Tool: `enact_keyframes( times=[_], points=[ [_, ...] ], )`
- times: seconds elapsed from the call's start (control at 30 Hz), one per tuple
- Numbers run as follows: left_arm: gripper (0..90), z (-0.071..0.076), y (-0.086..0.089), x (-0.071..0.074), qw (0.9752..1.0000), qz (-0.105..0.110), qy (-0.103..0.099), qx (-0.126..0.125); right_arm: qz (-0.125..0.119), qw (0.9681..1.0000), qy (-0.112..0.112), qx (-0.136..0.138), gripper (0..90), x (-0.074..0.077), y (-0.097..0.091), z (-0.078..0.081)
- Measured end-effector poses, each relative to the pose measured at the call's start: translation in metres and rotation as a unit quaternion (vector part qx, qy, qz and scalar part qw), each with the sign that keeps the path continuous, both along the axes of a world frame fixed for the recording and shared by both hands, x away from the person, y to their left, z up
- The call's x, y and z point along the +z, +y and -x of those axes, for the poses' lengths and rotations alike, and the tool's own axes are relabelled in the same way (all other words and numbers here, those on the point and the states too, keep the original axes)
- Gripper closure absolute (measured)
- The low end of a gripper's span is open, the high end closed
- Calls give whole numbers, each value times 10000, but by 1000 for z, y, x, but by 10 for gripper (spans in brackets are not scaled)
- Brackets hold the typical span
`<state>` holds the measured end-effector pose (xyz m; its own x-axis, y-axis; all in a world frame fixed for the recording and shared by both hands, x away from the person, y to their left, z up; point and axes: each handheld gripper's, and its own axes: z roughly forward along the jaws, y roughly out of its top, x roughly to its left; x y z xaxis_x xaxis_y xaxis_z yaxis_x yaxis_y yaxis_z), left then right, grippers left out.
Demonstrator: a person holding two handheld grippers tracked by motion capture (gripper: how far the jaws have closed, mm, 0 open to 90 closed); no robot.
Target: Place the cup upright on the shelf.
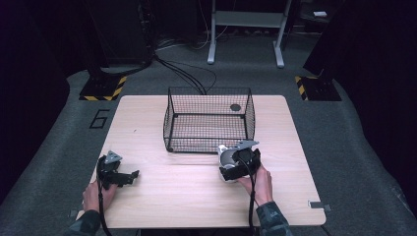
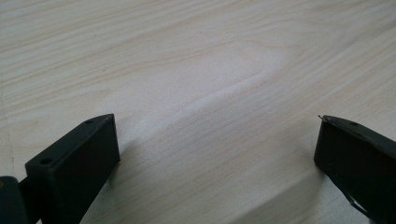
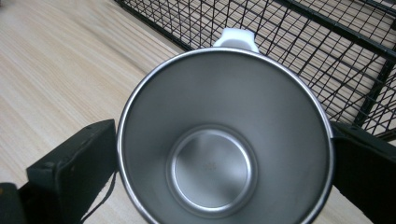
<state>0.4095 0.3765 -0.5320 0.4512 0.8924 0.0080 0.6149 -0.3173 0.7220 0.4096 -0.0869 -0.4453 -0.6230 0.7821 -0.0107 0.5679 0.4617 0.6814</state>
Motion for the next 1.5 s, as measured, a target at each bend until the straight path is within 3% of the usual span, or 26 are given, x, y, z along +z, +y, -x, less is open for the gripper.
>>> enact_keyframes(
  times=[0.47,0.93,1.5],
  points=[
    [0,0,0,0,10000,11,-26,0,215,9997,-117,-69,43,-1,7,-3],
    [0,0,-1,-1,10000,48,-14,20,138,9997,-172,79,54,-1,7,-1],
    [0,0,0,-1,10000,44,-16,17,100,9996,-145,212,55,18,4,5]
  ],
)
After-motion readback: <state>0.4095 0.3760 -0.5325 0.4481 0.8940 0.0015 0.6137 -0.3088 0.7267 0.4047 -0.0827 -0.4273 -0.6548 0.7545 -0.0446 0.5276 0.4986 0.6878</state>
